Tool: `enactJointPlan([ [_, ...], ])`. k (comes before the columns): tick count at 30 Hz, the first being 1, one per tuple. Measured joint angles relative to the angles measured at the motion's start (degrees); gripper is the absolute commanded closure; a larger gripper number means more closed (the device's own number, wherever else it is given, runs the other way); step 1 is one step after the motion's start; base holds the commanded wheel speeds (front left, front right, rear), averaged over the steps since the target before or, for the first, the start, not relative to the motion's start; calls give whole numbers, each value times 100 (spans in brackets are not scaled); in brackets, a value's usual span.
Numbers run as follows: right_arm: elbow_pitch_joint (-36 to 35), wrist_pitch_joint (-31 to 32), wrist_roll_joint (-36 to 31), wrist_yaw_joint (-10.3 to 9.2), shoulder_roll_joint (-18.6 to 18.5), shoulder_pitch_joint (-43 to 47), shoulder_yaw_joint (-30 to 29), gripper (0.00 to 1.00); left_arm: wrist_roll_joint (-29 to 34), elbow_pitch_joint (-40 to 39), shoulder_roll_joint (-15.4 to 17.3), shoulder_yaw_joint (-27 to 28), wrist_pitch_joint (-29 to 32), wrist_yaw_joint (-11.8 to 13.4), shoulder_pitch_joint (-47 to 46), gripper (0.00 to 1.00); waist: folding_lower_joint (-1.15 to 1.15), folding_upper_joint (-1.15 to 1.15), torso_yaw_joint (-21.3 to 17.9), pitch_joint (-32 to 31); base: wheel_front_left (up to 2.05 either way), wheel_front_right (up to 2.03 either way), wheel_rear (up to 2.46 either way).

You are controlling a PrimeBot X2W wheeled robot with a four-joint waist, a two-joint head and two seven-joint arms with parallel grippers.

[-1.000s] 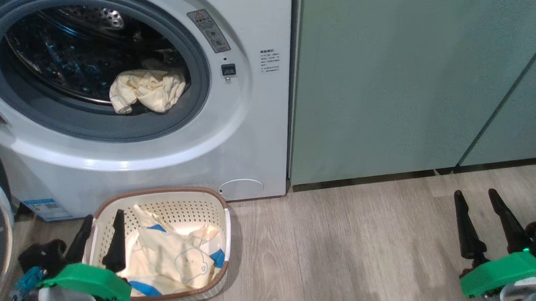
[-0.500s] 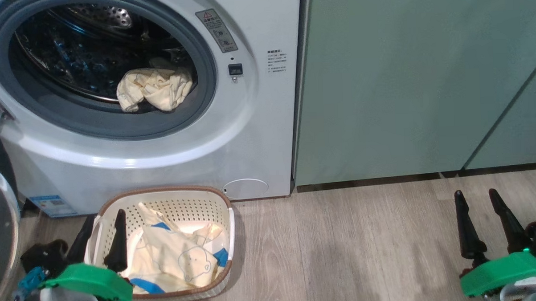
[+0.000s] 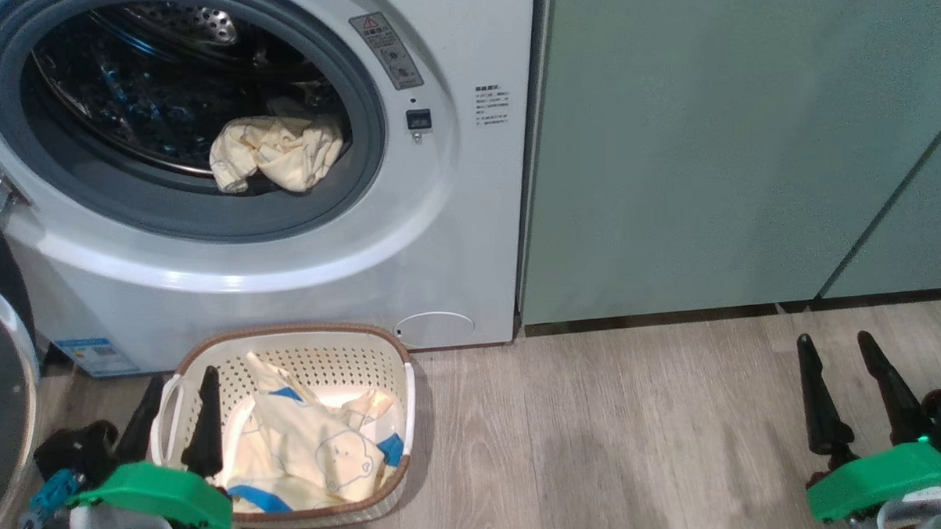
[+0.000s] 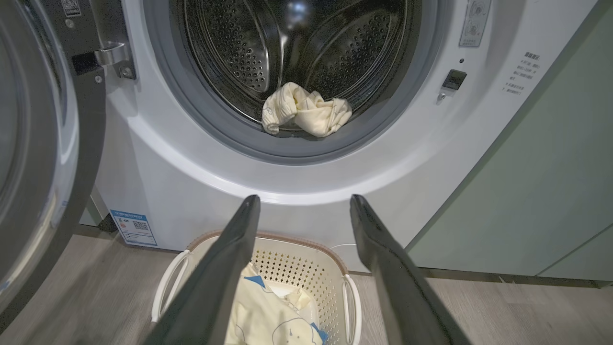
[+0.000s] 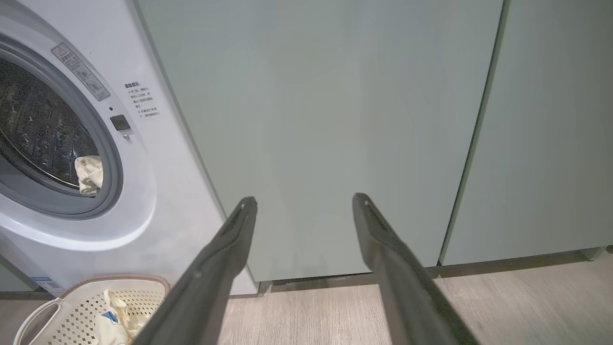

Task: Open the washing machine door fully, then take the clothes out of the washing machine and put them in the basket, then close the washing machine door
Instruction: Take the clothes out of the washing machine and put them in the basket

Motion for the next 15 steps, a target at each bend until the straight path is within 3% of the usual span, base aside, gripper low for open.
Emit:
enactJointPlan([
  [15,0,0,0,0,1,0,12,0,145,-47,-137,210,0,0,-5,0,0,0,27,-7,0,0,0],
])
